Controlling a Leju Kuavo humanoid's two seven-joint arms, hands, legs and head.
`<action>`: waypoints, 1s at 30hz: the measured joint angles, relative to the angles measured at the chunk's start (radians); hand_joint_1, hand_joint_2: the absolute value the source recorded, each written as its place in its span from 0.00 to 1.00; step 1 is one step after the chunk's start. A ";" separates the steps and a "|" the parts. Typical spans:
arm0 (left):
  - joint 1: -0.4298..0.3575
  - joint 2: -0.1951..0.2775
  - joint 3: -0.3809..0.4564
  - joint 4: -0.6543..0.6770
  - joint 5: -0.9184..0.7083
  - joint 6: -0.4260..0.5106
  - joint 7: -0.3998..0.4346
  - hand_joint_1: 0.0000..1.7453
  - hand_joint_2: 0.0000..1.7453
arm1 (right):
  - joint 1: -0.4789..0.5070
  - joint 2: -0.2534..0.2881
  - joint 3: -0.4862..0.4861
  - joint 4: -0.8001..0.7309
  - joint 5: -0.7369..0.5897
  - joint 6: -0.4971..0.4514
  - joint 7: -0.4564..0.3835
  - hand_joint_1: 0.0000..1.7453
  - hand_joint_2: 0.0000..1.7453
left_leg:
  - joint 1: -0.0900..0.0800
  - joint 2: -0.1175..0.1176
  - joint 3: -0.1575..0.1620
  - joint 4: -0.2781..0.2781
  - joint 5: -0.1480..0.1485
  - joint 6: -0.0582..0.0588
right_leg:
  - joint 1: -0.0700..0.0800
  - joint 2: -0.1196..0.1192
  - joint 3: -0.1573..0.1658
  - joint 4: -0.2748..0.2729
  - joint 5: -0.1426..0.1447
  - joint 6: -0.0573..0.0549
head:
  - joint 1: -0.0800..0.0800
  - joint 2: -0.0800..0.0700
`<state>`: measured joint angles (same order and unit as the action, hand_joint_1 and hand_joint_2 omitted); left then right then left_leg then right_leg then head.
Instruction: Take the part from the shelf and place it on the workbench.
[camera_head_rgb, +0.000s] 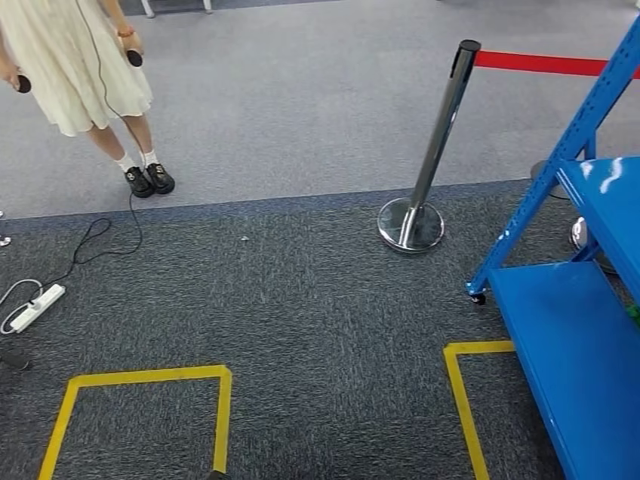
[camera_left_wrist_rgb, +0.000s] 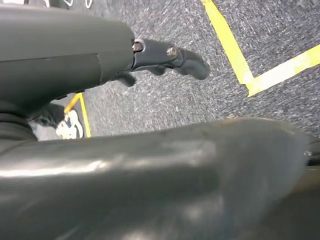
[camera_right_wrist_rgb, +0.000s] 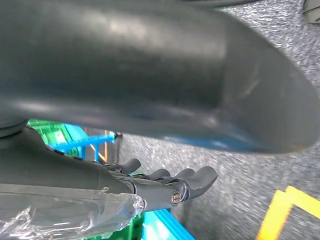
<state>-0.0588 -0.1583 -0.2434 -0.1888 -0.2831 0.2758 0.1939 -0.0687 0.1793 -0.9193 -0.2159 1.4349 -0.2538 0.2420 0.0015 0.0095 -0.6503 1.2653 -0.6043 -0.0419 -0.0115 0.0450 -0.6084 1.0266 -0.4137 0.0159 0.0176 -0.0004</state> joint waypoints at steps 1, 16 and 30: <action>0.001 0.001 0.000 0.000 0.000 0.000 0.000 0.00 0.00 | 0.001 0.000 0.000 0.000 0.000 0.000 0.000 0.00 0.00 | 0.001 -0.002 0.000 -0.006 0.019 0.001 | 0.000 0.015 -0.001 0.000 0.002 0.002 | 0.000 0.000; 0.002 0.001 0.000 0.000 0.000 0.000 0.000 0.00 0.00 | 0.002 0.000 -0.003 0.000 0.000 0.002 -0.001 0.00 0.00 | -0.001 0.031 0.113 -0.275 0.144 0.048 | 0.000 -0.040 -0.141 0.272 -0.119 0.057 | 0.014 0.000; 0.001 0.000 0.000 0.000 -0.002 0.000 0.000 0.00 0.00 | -0.002 0.000 -0.004 0.000 -0.001 0.010 0.000 0.00 0.00 | 0.000 0.001 0.007 -0.013 -0.002 -0.004 | 0.001 -0.014 0.012 -0.006 -0.005 -0.005 | 0.004 0.000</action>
<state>-0.0574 -0.1582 -0.2438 -0.1884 -0.2846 0.2762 0.1939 -0.0710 0.1797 -0.9232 -0.2159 1.4336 -0.2439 0.2419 0.0014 0.0103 -0.6431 1.2522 -0.6066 -0.0460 -0.0105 0.0312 -0.5961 1.0208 -0.4192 0.0106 0.0217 -0.0004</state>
